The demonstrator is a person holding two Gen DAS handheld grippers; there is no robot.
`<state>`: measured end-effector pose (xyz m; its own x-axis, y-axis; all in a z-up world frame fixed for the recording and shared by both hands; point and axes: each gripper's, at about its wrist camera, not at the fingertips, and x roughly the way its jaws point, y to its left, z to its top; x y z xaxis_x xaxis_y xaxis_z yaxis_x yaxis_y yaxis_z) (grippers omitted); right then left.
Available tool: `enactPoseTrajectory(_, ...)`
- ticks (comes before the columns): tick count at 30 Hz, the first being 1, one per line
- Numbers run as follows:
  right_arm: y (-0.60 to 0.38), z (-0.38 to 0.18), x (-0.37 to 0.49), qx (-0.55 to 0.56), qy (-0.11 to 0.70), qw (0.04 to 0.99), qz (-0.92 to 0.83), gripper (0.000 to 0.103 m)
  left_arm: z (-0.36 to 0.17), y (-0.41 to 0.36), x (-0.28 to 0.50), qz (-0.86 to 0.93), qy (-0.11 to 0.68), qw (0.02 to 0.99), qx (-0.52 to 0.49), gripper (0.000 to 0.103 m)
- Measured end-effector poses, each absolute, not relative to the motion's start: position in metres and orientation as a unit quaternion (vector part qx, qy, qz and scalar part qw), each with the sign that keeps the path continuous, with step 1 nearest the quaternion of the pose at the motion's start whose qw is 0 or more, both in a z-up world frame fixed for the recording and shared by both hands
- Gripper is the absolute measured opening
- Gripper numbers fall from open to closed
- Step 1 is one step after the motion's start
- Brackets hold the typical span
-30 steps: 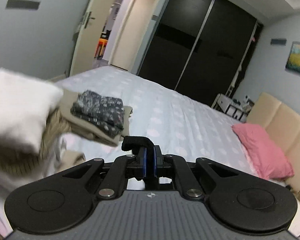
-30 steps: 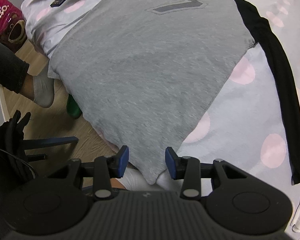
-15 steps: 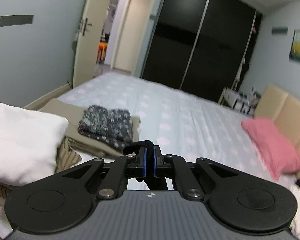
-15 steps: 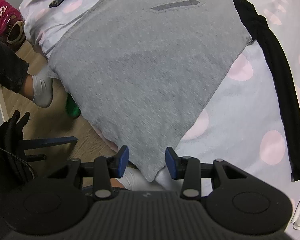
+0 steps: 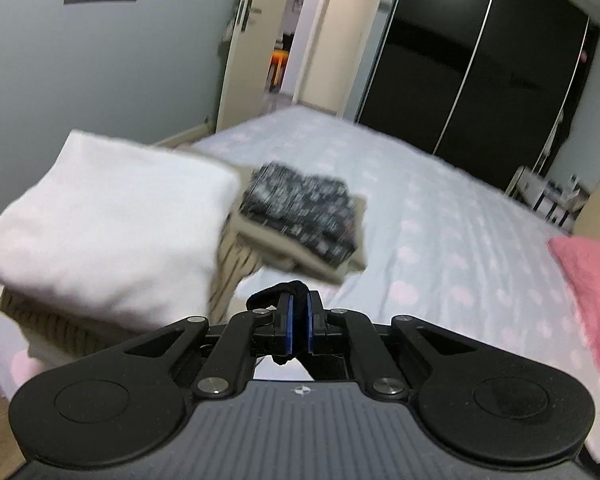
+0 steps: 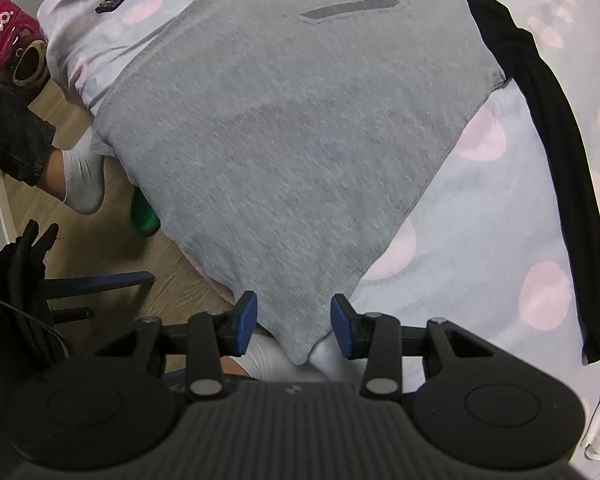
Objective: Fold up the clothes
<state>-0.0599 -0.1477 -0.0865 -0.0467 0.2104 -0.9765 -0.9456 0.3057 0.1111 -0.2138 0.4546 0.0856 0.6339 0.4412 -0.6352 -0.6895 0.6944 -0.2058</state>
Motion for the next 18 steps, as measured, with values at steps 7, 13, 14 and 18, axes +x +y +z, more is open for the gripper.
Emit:
enactPoseTrajectory(7, -0.133, -0.087, -0.058, -0.348, 0.549, 0.595, 0.473, 0.044, 0.033, 0.468, -0.215, 0.329, 0.337, 0.857, -0.207, 0.005)
enactPoseTrajectory(13, -0.091, -0.073, -0.056, -0.354, 0.524, 0.599, 0.491, 0.044, 0.015, 0.474, -0.218, 0.345, 0.358, 0.857, -0.139, 0.005)
enactPoseTrajectory(14, -0.081, -0.068, -0.056, -0.352, 0.517, 0.6, 0.499, 0.044, 0.011, 0.476, -0.221, 0.347, 0.361, 0.856, -0.127, 0.005)
enactPoseTrajectory(18, -0.035, -0.058, -0.064, -0.357, 0.488, 0.595, 0.53, 0.044, 0.0, 0.486, -0.23, 0.344, 0.39, 0.847, -0.108, 0.01)
